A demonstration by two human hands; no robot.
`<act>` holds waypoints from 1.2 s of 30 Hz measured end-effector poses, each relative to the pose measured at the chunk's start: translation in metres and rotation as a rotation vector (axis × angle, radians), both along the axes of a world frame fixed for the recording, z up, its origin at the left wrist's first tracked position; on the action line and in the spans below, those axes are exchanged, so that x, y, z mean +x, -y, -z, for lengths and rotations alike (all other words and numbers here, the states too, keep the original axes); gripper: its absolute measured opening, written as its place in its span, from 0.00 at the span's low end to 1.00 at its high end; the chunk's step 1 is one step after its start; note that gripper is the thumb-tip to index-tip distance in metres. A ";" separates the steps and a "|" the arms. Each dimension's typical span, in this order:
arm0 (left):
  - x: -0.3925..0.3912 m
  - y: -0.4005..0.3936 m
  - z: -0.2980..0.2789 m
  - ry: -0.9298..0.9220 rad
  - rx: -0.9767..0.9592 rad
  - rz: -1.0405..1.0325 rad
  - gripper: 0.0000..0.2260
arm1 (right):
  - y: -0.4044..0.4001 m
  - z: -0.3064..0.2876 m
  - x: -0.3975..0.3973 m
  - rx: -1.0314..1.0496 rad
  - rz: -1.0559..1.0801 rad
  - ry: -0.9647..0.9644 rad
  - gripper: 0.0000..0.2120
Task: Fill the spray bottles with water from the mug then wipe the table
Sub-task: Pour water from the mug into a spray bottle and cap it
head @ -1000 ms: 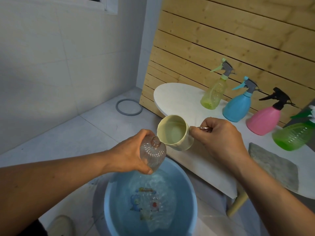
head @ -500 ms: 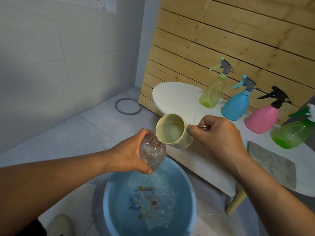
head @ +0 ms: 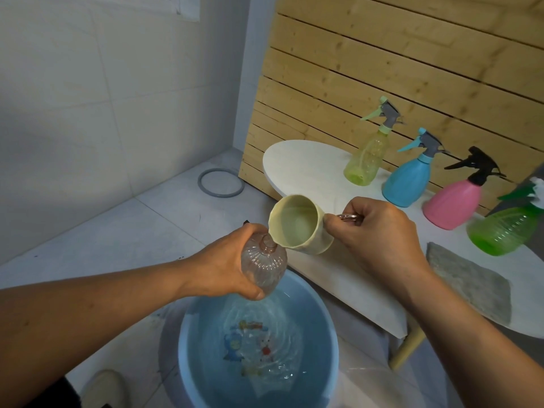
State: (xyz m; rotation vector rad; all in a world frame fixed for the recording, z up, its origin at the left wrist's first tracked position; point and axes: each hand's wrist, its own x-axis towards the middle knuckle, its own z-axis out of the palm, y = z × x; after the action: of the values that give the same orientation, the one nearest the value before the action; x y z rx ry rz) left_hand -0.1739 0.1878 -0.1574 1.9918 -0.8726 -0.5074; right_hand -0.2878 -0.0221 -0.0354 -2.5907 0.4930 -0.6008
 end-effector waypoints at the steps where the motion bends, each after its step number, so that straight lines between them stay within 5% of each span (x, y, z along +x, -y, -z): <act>1: 0.000 0.000 0.000 -0.001 0.000 0.002 0.46 | 0.000 0.000 0.000 -0.003 -0.002 0.000 0.16; 36: -0.002 0.000 0.004 -0.004 0.002 0.001 0.45 | -0.007 -0.002 -0.003 -0.062 -0.001 -0.007 0.16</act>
State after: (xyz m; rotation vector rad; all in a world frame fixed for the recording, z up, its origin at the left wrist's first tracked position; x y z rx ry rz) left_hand -0.1762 0.1875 -0.1619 1.9914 -0.8708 -0.5133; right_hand -0.2911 -0.0152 -0.0334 -2.6517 0.4831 -0.6166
